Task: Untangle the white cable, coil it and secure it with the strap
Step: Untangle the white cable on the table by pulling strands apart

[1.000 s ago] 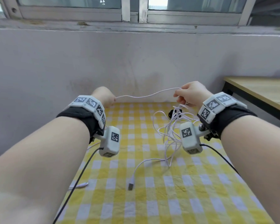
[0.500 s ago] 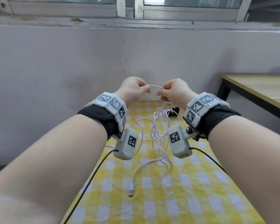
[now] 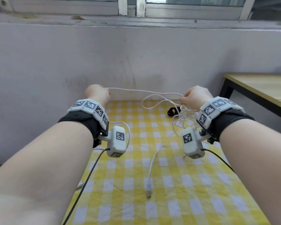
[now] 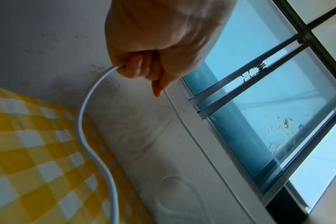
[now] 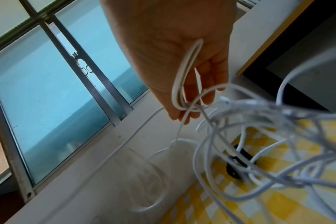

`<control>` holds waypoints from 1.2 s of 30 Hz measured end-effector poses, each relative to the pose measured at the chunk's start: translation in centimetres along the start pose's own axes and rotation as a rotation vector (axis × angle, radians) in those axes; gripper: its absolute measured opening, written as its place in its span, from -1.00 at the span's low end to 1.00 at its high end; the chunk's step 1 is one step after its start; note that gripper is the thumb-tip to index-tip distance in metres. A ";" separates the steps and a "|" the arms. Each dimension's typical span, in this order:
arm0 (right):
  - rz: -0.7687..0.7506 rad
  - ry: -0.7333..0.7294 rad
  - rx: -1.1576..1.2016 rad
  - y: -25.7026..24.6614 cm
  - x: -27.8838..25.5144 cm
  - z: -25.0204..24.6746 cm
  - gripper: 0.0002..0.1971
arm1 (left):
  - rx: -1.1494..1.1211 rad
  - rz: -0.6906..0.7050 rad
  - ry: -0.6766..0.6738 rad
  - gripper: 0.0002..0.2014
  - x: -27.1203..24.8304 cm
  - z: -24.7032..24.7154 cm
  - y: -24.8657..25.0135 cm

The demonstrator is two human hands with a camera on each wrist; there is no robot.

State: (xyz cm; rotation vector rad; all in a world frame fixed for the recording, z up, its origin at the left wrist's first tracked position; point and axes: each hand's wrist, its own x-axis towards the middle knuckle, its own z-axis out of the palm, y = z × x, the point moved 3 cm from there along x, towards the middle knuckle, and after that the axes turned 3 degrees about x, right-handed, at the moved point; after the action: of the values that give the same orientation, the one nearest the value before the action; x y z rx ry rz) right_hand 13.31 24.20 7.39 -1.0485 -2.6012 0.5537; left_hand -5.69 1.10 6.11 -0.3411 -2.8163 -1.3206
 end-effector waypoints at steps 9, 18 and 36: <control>-0.217 -0.144 -0.096 -3.5 -1.1 2.1 -0.82 | 0.329 0.492 -0.387 -0.26 -4.9 4.8 4.8; -0.312 -0.135 -0.132 -5.1 -1.6 2.8 -0.86 | 0.255 0.616 -0.393 -0.74 -6.4 7.2 7.1; -0.076 -0.029 -0.322 -1.7 -0.4 1.7 -0.77 | 0.355 0.215 -0.007 -0.73 -1.1 2.5 2.8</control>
State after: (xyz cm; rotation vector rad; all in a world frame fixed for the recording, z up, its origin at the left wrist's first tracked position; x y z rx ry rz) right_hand 11.98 22.39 6.61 -1.0318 -2.8046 0.1334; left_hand -3.86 4.52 6.52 -0.6122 -2.8436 -0.7636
